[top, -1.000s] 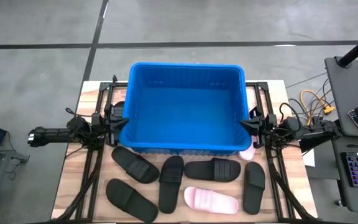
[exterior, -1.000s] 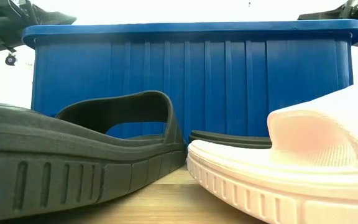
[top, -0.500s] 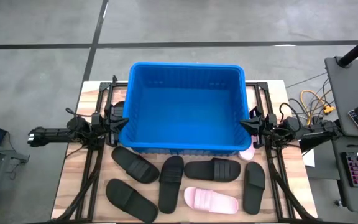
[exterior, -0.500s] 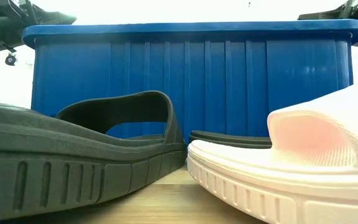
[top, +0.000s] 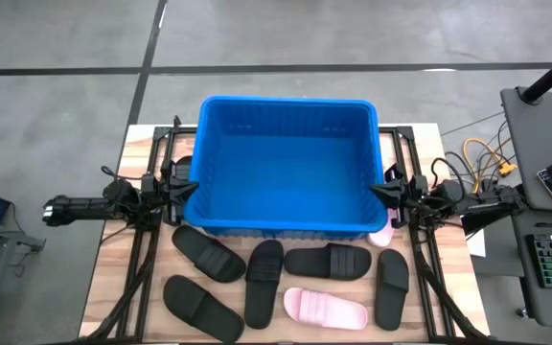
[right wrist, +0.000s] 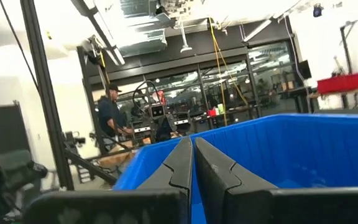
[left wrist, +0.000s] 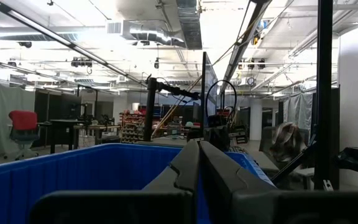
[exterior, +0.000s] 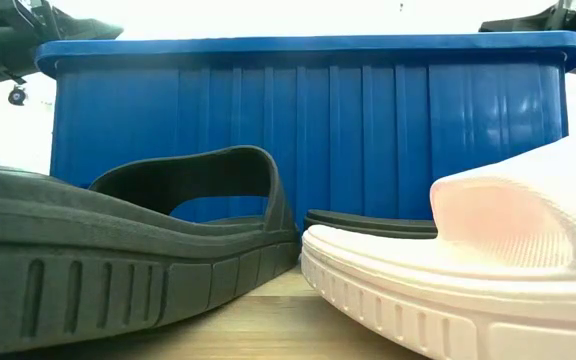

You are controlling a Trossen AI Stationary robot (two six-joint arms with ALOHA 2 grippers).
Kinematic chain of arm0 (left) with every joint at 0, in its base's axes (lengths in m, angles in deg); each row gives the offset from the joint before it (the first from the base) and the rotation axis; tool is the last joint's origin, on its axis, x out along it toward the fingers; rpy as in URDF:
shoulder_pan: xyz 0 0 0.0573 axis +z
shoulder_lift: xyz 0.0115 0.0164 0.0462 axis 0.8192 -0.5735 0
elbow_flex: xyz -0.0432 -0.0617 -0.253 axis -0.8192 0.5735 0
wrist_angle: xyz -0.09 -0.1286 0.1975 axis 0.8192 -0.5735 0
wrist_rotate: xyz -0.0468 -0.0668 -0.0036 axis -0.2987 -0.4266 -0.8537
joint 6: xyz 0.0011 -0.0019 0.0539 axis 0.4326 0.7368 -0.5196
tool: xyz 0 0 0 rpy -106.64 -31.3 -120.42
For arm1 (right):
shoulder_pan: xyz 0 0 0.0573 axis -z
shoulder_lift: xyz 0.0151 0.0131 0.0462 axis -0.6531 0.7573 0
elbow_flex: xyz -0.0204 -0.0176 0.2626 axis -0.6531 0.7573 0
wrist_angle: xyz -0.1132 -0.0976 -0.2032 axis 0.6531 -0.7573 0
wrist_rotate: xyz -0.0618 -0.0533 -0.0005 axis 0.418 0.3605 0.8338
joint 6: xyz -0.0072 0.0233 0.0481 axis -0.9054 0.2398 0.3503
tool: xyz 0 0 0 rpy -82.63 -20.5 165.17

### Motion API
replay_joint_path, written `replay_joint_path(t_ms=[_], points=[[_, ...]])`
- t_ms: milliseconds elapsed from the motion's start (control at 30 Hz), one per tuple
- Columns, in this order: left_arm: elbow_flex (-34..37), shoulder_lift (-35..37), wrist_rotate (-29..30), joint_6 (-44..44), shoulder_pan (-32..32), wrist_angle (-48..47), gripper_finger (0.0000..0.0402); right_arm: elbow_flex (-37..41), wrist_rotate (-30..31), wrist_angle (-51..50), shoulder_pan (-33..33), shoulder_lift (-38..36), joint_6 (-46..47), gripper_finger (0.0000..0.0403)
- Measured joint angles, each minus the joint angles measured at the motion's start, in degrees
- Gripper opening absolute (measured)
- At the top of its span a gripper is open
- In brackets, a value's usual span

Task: Pick and place slides into bin
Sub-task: Put the pink slide into the blue bin

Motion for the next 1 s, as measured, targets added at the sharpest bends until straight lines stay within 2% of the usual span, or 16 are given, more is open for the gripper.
replay_joint_path(t_ms=[233,367,467,600,667,767,833,933,1000], points=[[0.0,0.0,0.0,0.0,0.0,0.0,0.0,0.0,0.1,4.5,0.0,0.0,4.6,0.0009],[0.0,0.0,0.0,0.0,0.0,0.1,0.0,0.0,0.0,12.4,0.0,0.2,4.9,0.0009],[0.0,0.0,0.0,0.4,0.0,1.0,0.0,0.0,0.0,19.1,0.0,0.2,9.8,0.0009],[0.0,-0.3,0.0,14.3,0.0,9.2,0.0,0.0,2.0,27.7,0.0,0.3,11.4,0.0009],[0.0,-0.4,0.3,17.1,0.0,15.2,0.0,-0.1,2.8,30.8,0.0,0.3,11.9,0.0009],[0.0,-0.3,0.0,13.5,0.0,22.4,0.0,-2.1,3.0,29.5,0.0,0.5,11.6,0.0009],[0.0,-0.4,-1.3,13.1,0.0,25.1,0.0,-5.4,3.1,24.3,0.0,1.7,10.0,0.0016],[-0.1,-0.3,-1.7,12.1,0.0,28.0,0.0006,-12.7,4.4,14.3,0.0,5.5,8.6,0.0043],[-0.9,-0.5,-2.9,12.1,0.0,27.3,0.0025,-18.7,4.4,8.6,0.0,8.9,8.1,0.0071]])
